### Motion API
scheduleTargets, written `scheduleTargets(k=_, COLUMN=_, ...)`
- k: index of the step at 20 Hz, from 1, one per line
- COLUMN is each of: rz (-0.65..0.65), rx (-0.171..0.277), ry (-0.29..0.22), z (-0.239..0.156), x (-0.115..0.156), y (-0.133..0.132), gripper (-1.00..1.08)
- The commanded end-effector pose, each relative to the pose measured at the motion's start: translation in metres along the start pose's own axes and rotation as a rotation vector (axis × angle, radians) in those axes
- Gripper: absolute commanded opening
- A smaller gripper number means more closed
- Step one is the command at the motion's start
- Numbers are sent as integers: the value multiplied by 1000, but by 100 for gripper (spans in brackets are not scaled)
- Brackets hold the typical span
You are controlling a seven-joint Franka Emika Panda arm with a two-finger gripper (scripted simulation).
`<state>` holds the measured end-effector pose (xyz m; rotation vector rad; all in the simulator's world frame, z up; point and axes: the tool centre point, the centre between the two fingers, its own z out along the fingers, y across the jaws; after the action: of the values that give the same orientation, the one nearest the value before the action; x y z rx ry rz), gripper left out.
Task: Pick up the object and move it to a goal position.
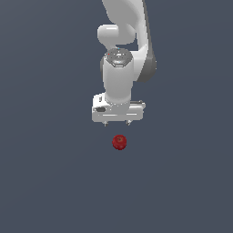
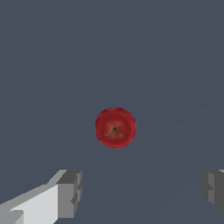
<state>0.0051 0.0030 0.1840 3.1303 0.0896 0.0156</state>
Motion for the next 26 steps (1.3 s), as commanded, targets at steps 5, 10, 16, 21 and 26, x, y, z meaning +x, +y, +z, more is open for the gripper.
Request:
scheduleTargets(k=5, rz=-14, rx=9, ry=3, z=0, x=1, y=-7, gripper=100)
scheduleTargets(k=10, rz=-44, rx=28, ry=11, z=0, x=1, y=-23, gripper=100)
scheduleTargets(k=16, rz=-40, rx=27, ry=10, z=3, x=2, y=-22, gripper=100)
scheduleTargets(k=21, rz=-25, rx=24, ry=6, z=18, x=6, y=-20, gripper=100)
scheduleTargets(k=26, rz=2, rx=19, ry=-1, z=47, x=13, y=-17, gripper=100)
